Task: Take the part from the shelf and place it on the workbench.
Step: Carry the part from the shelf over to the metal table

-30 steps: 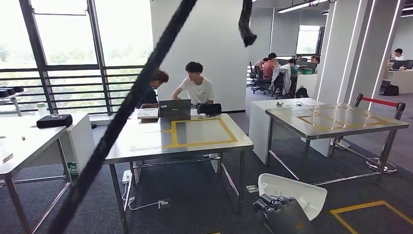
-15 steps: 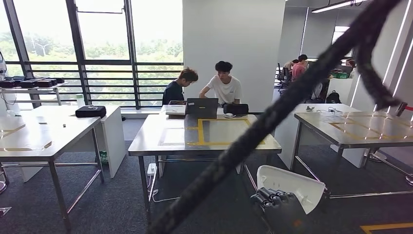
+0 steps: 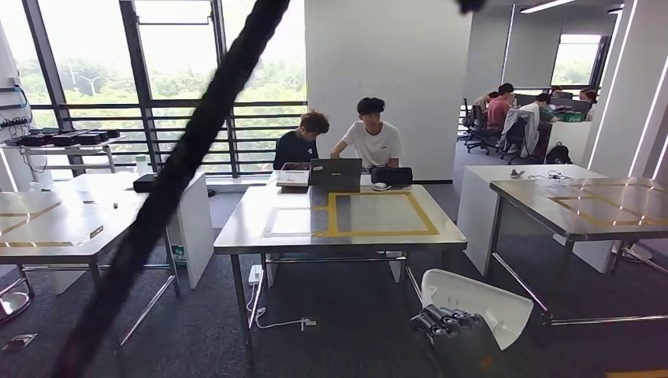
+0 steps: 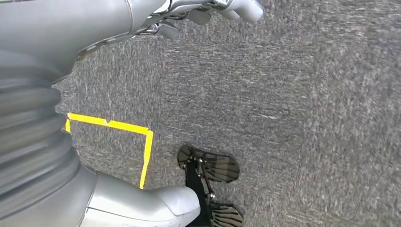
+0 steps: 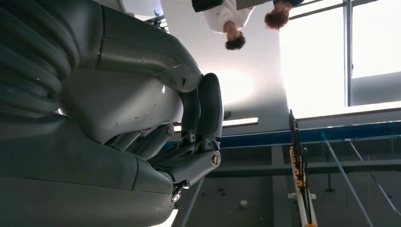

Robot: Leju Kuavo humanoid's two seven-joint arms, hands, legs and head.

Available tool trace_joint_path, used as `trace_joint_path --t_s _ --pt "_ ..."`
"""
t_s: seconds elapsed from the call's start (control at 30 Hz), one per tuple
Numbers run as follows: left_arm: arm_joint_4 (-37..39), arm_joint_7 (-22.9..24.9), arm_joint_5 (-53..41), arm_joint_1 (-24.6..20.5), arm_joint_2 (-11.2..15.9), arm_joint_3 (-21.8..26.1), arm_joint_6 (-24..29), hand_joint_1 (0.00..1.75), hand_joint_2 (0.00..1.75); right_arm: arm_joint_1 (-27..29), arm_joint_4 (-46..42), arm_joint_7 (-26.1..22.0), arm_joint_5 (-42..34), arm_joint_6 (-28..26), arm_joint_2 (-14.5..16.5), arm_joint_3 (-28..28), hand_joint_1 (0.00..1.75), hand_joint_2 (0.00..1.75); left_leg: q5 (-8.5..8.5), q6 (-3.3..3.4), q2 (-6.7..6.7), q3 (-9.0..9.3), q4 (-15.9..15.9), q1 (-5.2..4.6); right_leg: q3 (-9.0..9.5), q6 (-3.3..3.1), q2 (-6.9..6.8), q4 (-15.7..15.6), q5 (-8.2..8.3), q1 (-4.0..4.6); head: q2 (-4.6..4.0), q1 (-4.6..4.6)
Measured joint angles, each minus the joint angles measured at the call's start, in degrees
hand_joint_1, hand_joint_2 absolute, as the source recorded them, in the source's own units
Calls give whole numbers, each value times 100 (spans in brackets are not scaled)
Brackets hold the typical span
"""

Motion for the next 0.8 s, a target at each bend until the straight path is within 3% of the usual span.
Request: trace_joint_path --t_s 0.07,0.13,0.2,0.23,0.3,0.37,0.47,0.53,0.63,0.7,0.73,0.8 --pt "-1 -26 -25 -9 3 -1 9 0 175 7 -1 -7 13 -20 11 -32 175 175 -183 -42 47 -289 517 4 109 -59 -17 -19 -43 -8 -4 -11" --pt "1 -34 -50 0 1 -1 14 0 175 37 -1 -15 19 -28 11 -59 175 175 -415 -56 65 -740 1173 3 173 -88 -25 -18 -106 -1 -5 -19" --pt "6 -31 -68 14 -5 -1 16 0 175 76 -1 -20 13 -26 11 -78 175 175 -401 -40 72 -1001 1363 2 250 -88 -24 -17 -178 5 -4 -20" --pt "8 -29 -75 15 -7 -2 16 0 175 87 -1 -20 2 -24 11 -90 175 175 -244 -26 77 -986 1186 2 300 -83 -24 -17 -218 7 -4 -20" --pt "8 -30 -85 13 -1 -2 16 0 175 94 -1 -21 -32 -18 11 -115 175 175 260 16 109 -737 436 -3 413 -58 -28 -16 -313 8 -4 -20" --pt "8 -34 -92 6 3 -2 15 0 175 93 0 -25 -61 -13 11 -139 175 175 482 66 147 -542 -109 -30 478 -4 -28 -21 -397 19 -8 -20" --pt "7 -34 -98 1 1 -2 13 0 175 100 -1 -30 -76 -6 9 -179 175 175 460 165 138 -460 -198 -38 504 98 -24 9 -432 31 -8 -12" --pt "6 -35 -99 -5 0 -2 13 0 175 94 -1 -30 -82 -9 5 -208 175 175 435 232 118 -373 -218 -17 369 148 -15 307 -449 21 -8 -6" --pt "5 -35 -103 -9 -3 -2 13 0 175 104 -1 -31 -85 -11 -1 -225 175 175 337 288 97 -261 -229 -9 -329 227 -3 1355 -764 -4 -8 9" --pt "7 -34 -105 -5 -6 -2 13 0 175 127 0 -31 -86 -10 -2 -226 175 175 247 283 80 -169 -226 -9 -688 253 -3 1681 -931 -17 -8 15" --pt "7 -34 -105 -5 -7 -2 13 0 175 131 1 -30 -86 -10 -2 -227 175 175 198 272 71 -107 -224 -8 -722 254 -4 1555 -838 -22 -8 17" --pt "7 -39 -107 -6 -10 -2 13 0 175 131 1 -30 -86 -11 -4 -230 175 175 88 240 58 27 -222 -7 -549 235 -4 843 -301 -29 -8 19"
